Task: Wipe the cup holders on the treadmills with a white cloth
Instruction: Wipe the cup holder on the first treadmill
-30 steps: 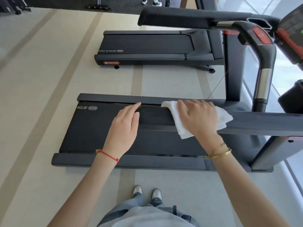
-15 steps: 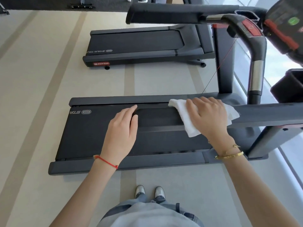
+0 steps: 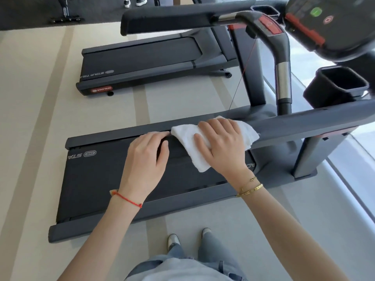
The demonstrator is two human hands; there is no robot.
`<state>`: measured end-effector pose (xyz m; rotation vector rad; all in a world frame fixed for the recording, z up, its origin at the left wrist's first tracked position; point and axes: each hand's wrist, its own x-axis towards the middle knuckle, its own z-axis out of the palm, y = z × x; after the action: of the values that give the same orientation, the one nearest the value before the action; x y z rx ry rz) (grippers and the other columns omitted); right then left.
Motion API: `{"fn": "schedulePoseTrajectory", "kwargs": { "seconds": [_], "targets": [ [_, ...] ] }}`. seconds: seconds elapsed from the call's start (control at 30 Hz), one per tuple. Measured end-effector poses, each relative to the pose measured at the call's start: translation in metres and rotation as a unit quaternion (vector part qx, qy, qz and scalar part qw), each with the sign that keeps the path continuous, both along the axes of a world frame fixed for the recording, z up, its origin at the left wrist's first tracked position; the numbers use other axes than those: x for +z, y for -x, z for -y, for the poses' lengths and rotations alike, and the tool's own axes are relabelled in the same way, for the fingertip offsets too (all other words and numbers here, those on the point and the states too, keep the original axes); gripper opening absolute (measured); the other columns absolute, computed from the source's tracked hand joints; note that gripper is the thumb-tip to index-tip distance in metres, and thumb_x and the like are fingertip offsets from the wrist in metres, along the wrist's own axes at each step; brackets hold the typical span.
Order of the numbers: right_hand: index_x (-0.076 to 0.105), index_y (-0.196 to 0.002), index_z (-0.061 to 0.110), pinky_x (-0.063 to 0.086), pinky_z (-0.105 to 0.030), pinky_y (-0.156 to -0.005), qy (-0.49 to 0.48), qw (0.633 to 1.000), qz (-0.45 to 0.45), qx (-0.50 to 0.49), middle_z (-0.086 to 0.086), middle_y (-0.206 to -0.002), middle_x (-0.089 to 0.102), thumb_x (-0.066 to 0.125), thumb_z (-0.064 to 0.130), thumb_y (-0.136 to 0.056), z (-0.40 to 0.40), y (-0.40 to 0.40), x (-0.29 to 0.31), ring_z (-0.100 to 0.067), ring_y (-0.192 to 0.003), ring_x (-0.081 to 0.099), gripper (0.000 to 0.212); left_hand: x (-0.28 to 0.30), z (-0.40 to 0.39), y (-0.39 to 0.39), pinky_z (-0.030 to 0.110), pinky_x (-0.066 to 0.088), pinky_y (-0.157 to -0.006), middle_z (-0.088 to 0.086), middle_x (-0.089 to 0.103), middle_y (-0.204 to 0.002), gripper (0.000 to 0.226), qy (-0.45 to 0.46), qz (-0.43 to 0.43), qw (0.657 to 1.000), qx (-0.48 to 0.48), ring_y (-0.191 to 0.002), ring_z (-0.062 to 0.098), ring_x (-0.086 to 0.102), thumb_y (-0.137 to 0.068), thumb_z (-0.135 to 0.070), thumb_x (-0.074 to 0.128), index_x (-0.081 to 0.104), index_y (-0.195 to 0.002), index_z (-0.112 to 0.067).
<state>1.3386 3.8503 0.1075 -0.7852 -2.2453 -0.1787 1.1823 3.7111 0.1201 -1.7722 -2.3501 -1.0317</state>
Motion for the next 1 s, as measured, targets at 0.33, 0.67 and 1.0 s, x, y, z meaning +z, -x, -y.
{"fn": "schedulePoseTrajectory", "kwargs": {
  "seconds": [0.33, 0.67, 1.0],
  "targets": [
    [0.067, -0.093, 0.014, 0.042, -0.037, -0.082, -0.009, 0.999, 0.041, -0.011, 0.0, -0.084, 0.064, 0.043, 0.028, -0.097, -0.089, -0.112, 0.006, -0.026, -0.083, 0.057, 0.028, 0.005, -0.069, -0.068, 0.038, 0.046, -0.095, -0.002, 0.072, -0.103, 0.024, -0.018, -0.042, 0.999, 0.016, -0.094, 0.019, 0.066, -0.098, -0.02, 0.049, 0.069, -0.108, -0.013],
    [0.069, -0.095, 0.016, 0.043, -0.037, -0.078, 0.009, 0.998, 0.053, -0.03, 0.001, -0.086, 0.065, 0.038, 0.031, -0.099, -0.186, -0.23, 0.015, -0.026, -0.08, 0.057, 0.035, 0.01, -0.156, -0.17, 0.03, 0.055, -0.072, -0.006, 0.073, -0.101, 0.021, -0.01, -0.004, 1.0, 0.016, -0.088, 0.016, 0.068, -0.101, -0.022, 0.052, 0.071, -0.105, -0.017],
    [0.068, -0.108, 0.012, 0.041, -0.037, -0.087, 0.006, 0.997, 0.056, 0.046, -0.001, -0.101, 0.066, 0.046, 0.038, -0.097, -0.192, -0.248, 0.008, -0.026, -0.093, 0.057, 0.035, 0.011, -0.21, -0.229, 0.025, 0.047, -0.064, -0.003, 0.074, -0.096, 0.021, -0.008, -0.024, 0.998, 0.064, -0.082, 0.019, 0.069, -0.099, -0.021, 0.053, 0.073, -0.101, -0.015]
  ]
}}
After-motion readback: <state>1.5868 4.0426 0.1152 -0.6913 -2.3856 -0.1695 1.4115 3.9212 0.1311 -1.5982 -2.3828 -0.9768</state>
